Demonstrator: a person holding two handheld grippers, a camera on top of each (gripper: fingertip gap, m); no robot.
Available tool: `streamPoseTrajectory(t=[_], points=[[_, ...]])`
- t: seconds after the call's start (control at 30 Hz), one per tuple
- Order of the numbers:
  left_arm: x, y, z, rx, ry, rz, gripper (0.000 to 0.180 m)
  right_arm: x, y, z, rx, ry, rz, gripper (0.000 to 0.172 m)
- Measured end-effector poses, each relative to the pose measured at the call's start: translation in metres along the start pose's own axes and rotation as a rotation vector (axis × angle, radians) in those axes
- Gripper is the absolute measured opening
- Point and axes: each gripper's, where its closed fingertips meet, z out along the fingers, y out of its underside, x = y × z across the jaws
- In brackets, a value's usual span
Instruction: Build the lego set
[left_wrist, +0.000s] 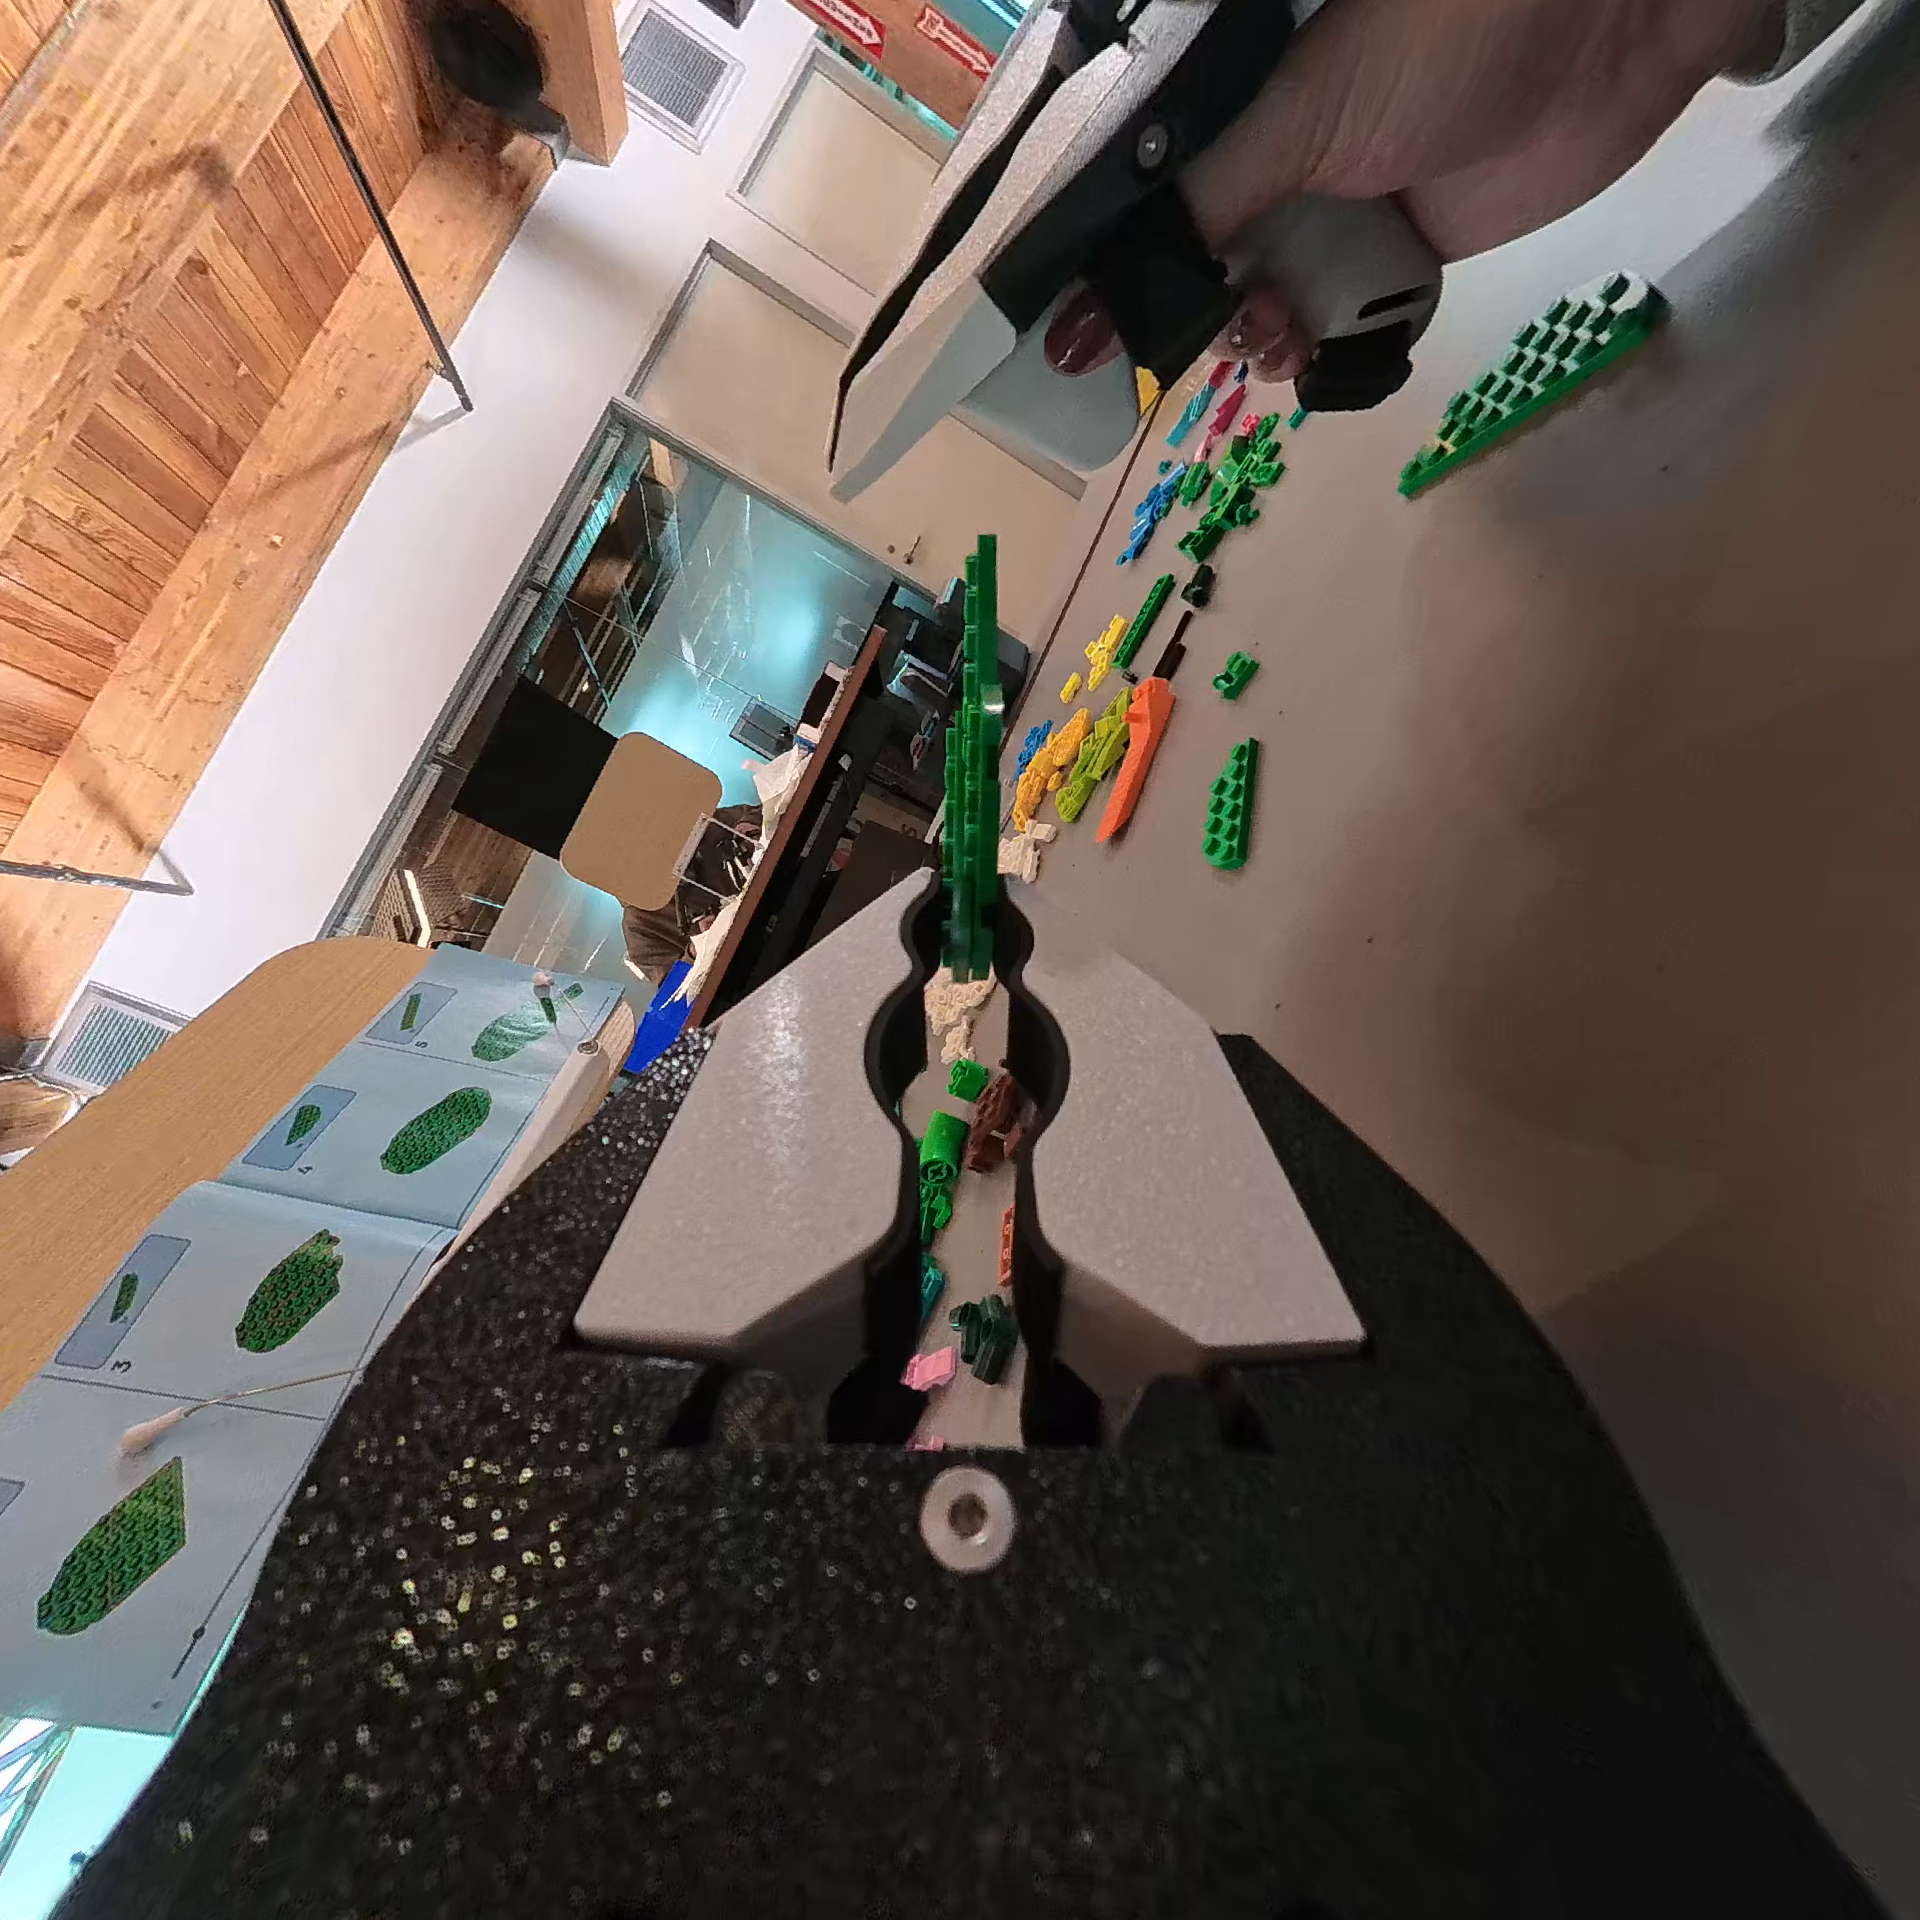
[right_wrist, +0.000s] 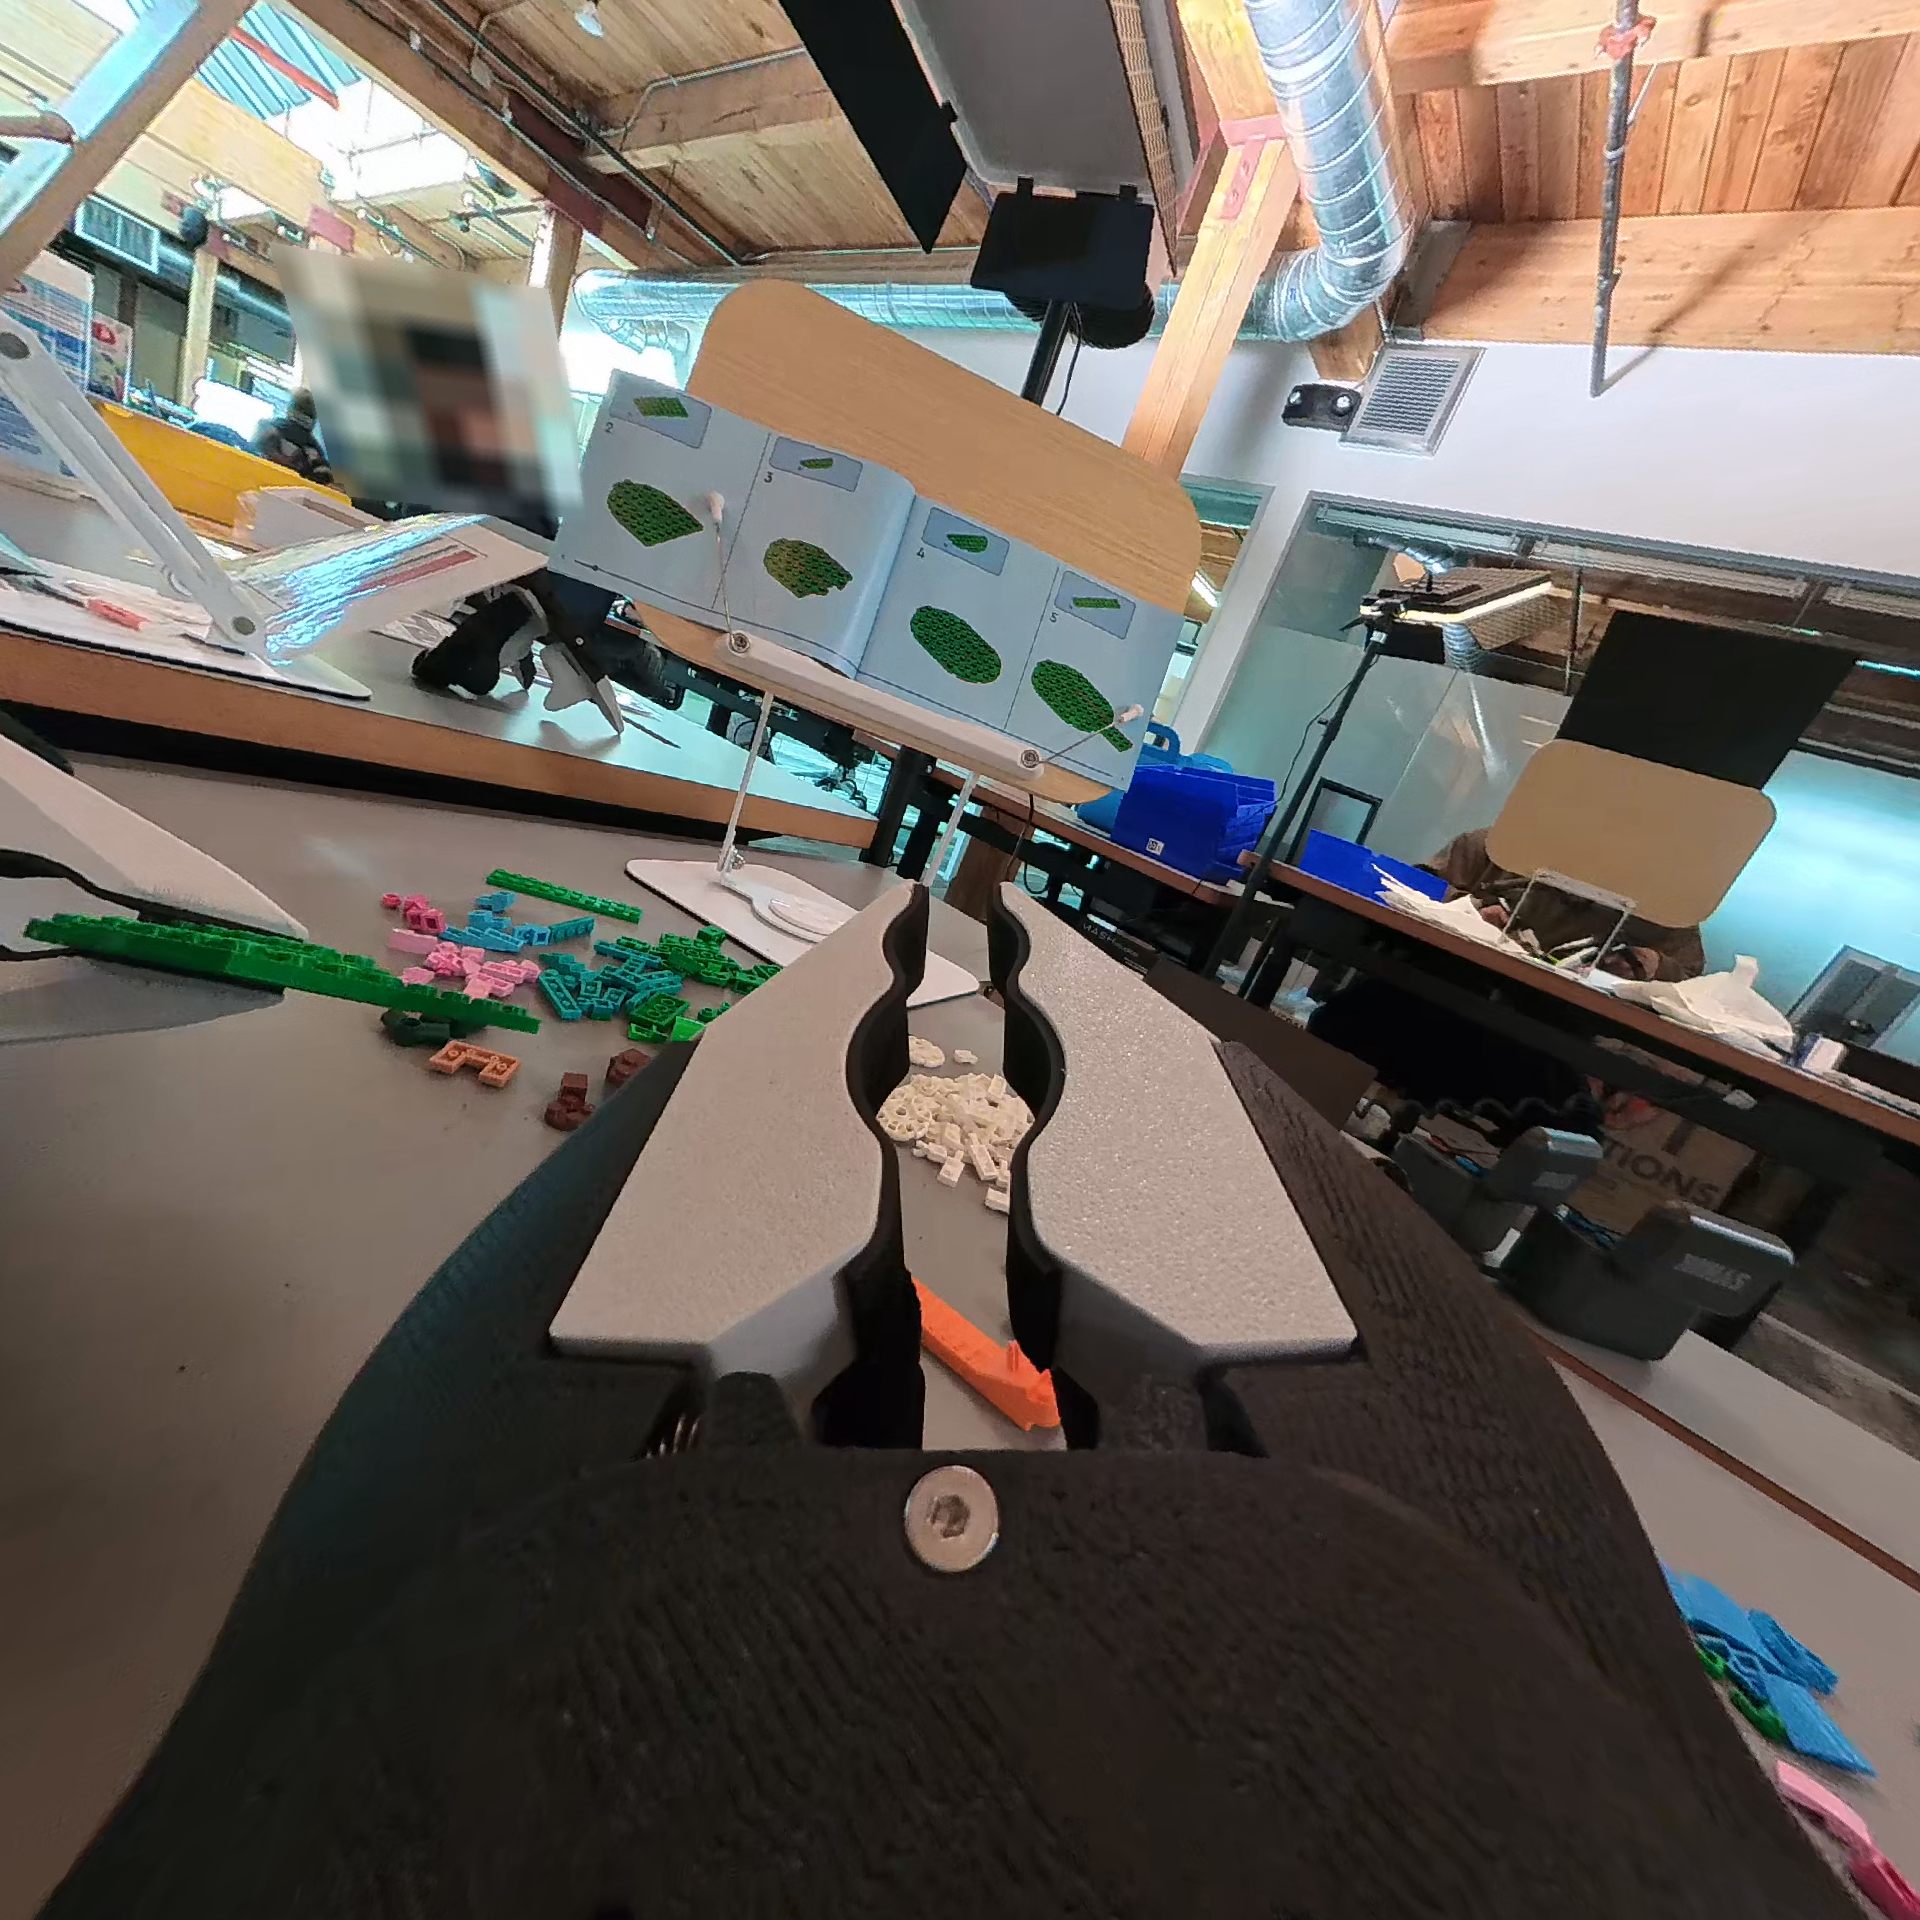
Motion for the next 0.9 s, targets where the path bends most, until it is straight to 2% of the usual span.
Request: streamPoseTrajectory(t=[0.8,0.9], points=[[0.001,-0.003,0.001,0.002,0.0,0.011,0.005,-0.008,-0.001,0.001,-0.004,-0.03,-0.05,0.009],[0.003,-0.004,0.002,-0.002,0.004,0.026,0.005,-0.014,0.003,0.002,-0.046,-0.07,-0.067,0.006]])
